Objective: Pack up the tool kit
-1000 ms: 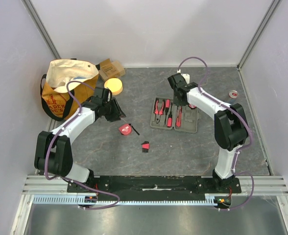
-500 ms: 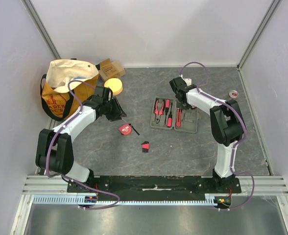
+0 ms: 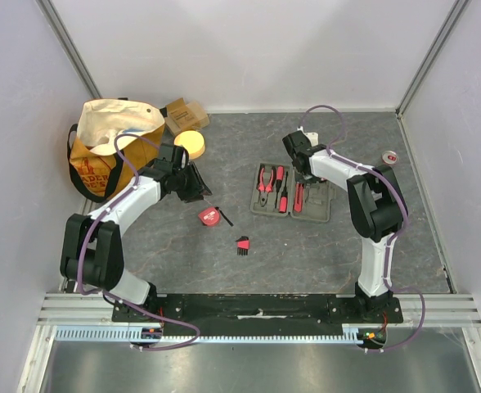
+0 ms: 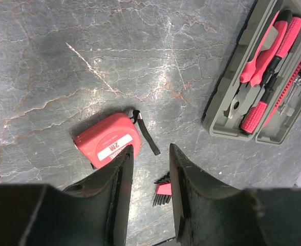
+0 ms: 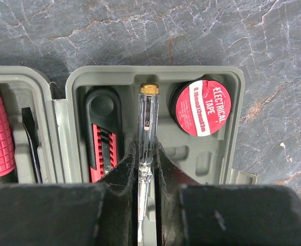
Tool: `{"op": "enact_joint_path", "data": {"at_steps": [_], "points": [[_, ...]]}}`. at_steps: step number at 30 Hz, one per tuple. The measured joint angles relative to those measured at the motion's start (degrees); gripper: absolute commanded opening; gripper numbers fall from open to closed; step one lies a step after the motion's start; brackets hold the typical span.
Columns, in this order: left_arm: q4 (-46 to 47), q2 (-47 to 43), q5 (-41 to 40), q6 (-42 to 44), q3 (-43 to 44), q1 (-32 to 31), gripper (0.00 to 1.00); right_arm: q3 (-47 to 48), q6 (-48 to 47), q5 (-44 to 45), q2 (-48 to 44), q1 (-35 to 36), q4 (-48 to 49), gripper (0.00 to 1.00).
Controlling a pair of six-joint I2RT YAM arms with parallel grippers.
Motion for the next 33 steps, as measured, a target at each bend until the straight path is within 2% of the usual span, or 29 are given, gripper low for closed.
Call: {"op": "enact_joint_path", "data": {"at_steps": [5,9,13,18,21,24,28,33], "points": [[0.0,0.4,0.0,0.1,0.2,0.0,0.40,-0.5,0.0,0.8,0.0,0.1,1.2,0.31],[0.0,0.6,0.1,0.1,0.2,0.0,0.40,-0.9,0.0,1.7,-0.2,0.0,1.7,0.38],[0.0,0.8,0.2,0.1,0.2,0.0,0.39,-1.7,0.1,1.7,-1.0,-0.2,2.1,0.39],[0.0,0.9,0.9,0.1,0.2,0.0,0.39,-2.4,0.1,0.8,-1.6,-0.3,2.1,0.29],[0.0,0.9,1.0,0.1,0.2,0.0,0.39,-2.7,0.2,0.0,-2.0,-0.3,2.3,0.28],[0.0,0.9,1.0,0.1,0.2,0.0,0.39,-2.8,0.4,-0.3,-2.2,-0.3,2.4,0.31],[0.0,0.9,1.0,0.1,0.2,0.0,0.39,-3.5,0.8,-0.5,-3.0,-0.3,2.4,0.41],[0.0,0.9,1.0,0.1,0.2,0.0,0.39,-3.7,1.4,-1.0,-4.6,-0.3,2.4,0.40]]}}
